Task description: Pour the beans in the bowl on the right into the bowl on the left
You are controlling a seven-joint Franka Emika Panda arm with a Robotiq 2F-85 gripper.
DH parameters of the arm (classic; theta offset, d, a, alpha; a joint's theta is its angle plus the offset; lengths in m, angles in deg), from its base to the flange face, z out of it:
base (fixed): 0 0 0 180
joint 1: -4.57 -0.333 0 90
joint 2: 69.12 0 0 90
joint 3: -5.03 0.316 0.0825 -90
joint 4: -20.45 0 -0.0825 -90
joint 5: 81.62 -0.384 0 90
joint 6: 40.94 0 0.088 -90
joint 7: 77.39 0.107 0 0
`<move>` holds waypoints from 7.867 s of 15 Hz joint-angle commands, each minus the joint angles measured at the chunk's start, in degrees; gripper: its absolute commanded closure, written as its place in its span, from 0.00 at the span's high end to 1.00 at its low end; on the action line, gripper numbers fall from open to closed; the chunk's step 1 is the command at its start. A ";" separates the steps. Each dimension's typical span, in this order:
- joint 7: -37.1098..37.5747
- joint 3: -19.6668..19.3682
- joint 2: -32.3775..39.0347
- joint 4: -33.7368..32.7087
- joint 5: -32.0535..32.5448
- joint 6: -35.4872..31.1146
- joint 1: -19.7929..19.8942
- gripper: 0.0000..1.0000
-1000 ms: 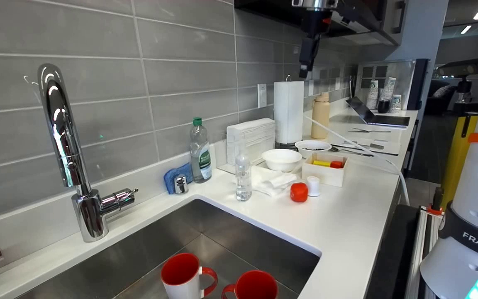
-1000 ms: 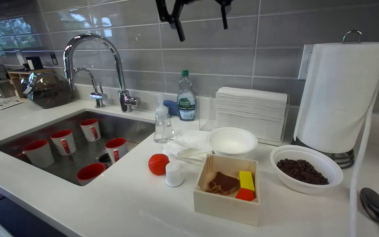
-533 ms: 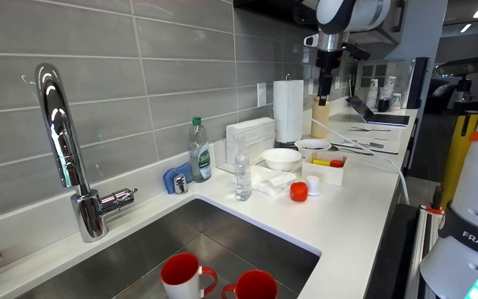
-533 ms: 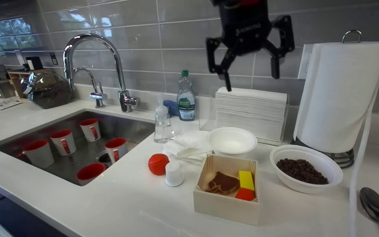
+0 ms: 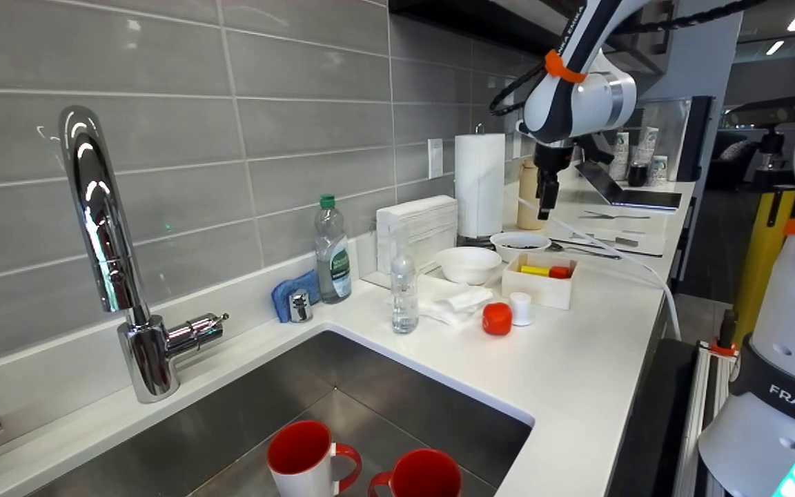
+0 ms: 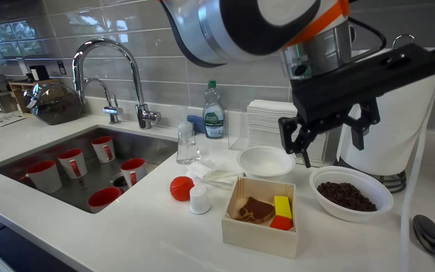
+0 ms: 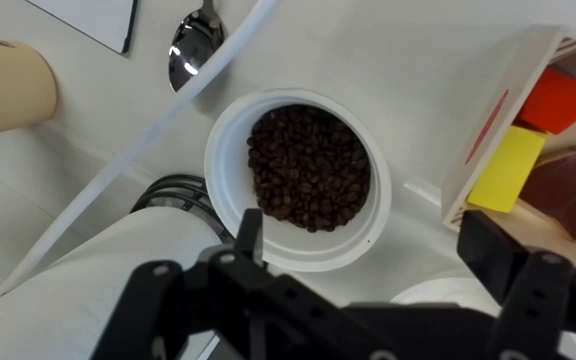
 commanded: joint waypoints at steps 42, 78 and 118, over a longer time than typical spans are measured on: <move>-2.90 16.58 22.51 -8.11 3.27 -16.11 17.16 0.46; 27.22 -40.46 -12.28 5.90 44.72 13.66 -45.63 0.00; -21.81 10.34 -2.39 -12.35 -22.04 47.79 -8.99 0.00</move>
